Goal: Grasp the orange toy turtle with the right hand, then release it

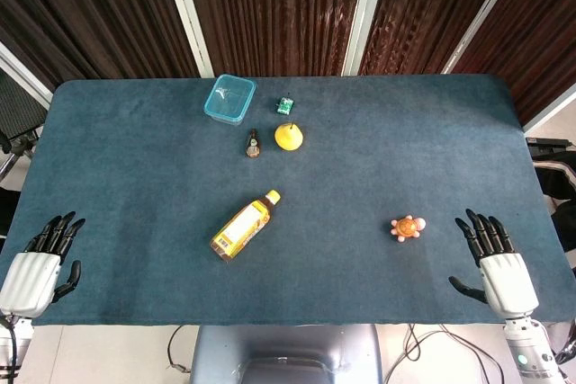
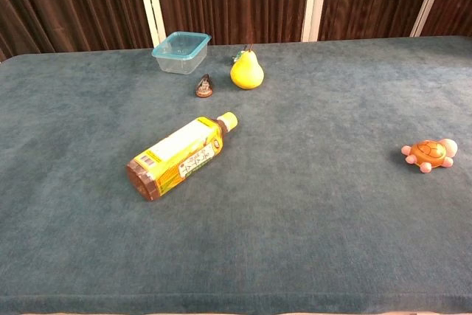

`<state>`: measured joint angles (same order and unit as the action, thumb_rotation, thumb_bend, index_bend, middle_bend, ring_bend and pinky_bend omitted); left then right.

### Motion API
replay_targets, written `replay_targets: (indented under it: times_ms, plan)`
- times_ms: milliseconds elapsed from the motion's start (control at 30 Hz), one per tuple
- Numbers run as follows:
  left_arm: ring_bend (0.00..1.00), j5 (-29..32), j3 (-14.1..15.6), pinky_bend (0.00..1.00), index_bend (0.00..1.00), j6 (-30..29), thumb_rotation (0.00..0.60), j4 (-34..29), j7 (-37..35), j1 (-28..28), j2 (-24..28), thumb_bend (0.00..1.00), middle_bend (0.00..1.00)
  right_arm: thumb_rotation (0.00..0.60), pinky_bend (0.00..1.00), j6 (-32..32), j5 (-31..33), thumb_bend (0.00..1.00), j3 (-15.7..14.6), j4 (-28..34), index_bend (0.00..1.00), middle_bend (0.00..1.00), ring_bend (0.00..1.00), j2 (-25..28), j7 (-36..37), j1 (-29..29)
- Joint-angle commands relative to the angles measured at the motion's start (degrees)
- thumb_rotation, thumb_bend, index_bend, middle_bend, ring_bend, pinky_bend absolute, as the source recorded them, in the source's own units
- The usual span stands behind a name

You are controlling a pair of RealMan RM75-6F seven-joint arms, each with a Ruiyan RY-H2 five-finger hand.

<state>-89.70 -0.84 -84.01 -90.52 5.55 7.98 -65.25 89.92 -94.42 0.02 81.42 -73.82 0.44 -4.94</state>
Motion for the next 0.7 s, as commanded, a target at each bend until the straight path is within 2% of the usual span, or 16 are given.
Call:
replay_targets:
  times_ms: [33,233,300,333,400,467,500,600,700]
  plan:
    - [0.02,0.14,0.02,0.25,0.07,0.11,0.600,-0.17,0.09,-0.01,0.08,0.55,0.00,0.600,0.11,-0.15,0.21,0.21,0.12,0.12,0.00,0.00,0.00,0.02,0.03,0.00]
    - [0.02,0.68,-0.02,0.25,0.07,0.29,0.600,-0.74,0.15,-0.13,0.34,0.56,0.00,0.600,0.11,-0.46,0.01,0.21,0.63,-0.16,0.00,0.00,0.00,-0.18,0.93,-0.61]
    - [0.02,0.72,-0.01,0.25,0.07,0.04,0.600,-0.98,-0.03,-0.29,0.46,0.56,0.00,0.600,0.11,-0.43,-0.29,0.21,0.82,-0.42,0.00,0.00,0.03,-0.35,1.46,-0.92]
    - [0.02,0.63,0.02,0.25,0.08,-0.18,0.600,-0.94,-0.15,-0.40,0.49,0.56,0.00,0.600,0.12,-0.38,-0.48,0.21,1.03,-0.65,0.00,0.00,0.10,-0.54,1.73,-1.19]
    - [0.02,0.68,0.03,0.25,0.08,-0.05,0.600,-0.83,-0.11,-0.37,0.51,0.56,0.00,0.600,0.19,-0.41,-0.80,0.21,1.39,-1.19,0.00,0.00,0.29,-0.88,1.48,-1.67]
    - [0.02,0.86,0.09,0.25,0.08,0.27,0.600,-1.04,-0.26,-0.33,0.64,0.56,0.00,0.600,0.42,-0.54,-1.43,0.21,1.77,-2.15,0.00,0.00,0.57,-1.47,0.69,-2.42]
    - [0.02,0.85,0.12,0.26,0.08,0.31,0.600,-1.11,-0.38,-0.33,0.72,0.56,0.00,0.600,0.53,-0.83,-1.64,0.21,1.84,-2.55,0.01,0.02,0.67,-1.72,0.51,-2.80]
    - [0.03,0.87,0.12,0.26,0.08,0.08,0.600,-1.22,-0.49,-0.49,0.88,0.56,0.00,0.600,0.70,-2.81,-1.68,0.21,2.31,-3.50,0.11,0.12,0.83,-2.40,-0.67,-4.41]
    - [0.03,1.11,0.14,0.26,0.08,-0.19,0.600,-1.70,-0.55,-0.78,1.14,0.56,0.00,0.600,0.79,-6.15,-0.58,0.21,3.00,-4.10,0.24,0.21,0.92,-3.03,-1.79,-6.37]
